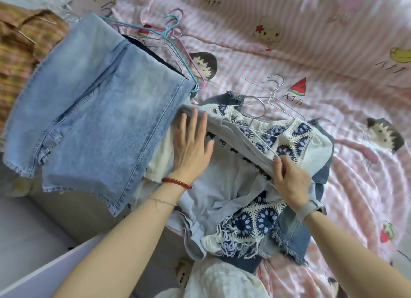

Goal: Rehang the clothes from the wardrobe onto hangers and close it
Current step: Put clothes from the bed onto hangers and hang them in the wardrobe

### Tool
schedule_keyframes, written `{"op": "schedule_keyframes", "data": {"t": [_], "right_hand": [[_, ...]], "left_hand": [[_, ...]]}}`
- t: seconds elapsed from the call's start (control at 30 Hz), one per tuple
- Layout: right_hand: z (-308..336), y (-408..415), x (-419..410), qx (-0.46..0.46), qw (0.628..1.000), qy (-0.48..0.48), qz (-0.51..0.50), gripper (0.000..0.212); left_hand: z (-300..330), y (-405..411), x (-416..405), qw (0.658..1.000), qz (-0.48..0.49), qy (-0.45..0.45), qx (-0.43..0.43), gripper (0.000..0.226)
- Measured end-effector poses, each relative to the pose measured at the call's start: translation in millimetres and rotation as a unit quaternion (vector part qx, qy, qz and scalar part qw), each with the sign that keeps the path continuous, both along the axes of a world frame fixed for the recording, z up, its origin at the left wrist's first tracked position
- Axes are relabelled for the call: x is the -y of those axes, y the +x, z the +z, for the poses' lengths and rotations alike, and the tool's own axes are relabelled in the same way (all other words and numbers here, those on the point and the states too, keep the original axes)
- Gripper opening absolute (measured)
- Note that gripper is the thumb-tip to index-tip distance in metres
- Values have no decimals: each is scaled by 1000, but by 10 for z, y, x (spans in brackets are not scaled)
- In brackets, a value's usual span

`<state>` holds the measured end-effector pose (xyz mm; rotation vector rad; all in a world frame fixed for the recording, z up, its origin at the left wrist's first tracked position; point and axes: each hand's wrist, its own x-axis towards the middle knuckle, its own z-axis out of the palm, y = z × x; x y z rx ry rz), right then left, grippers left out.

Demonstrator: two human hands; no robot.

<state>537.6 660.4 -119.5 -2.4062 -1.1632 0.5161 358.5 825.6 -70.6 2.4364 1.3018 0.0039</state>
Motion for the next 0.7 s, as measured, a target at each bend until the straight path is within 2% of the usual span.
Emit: {"op": "schedule_keyframes", "data": {"t": [0.1,0.17,0.3,0.4,0.53,0.63,0.7], "right_hand": [[184,-14,61,17,999,32,38,39],[326,5,54,34,997,42,56,43],[506,-20,-48,76,993,42,76,37],[572,-210,-195,23,994,37,103,23],[736,-796,-435,-27,970,36,239,20],[869,-1448,-620,-109,918,-64,375,32],[950,-1959,-680,-116,873,-92,465,36]], "left_hand": [[63,56,-123,994,-54,14,-89,56],[90,14,-118,990,-68,-42,-114,41],[254,-316,107,974,-16,-226,-18,33],[393,-750,392,955,68,-278,73,34],[585,-1636,687,942,233,-203,134,44],[748,-2486,989,932,342,-78,88,41],[832,-3041,1287,911,410,-11,48,30]]}}
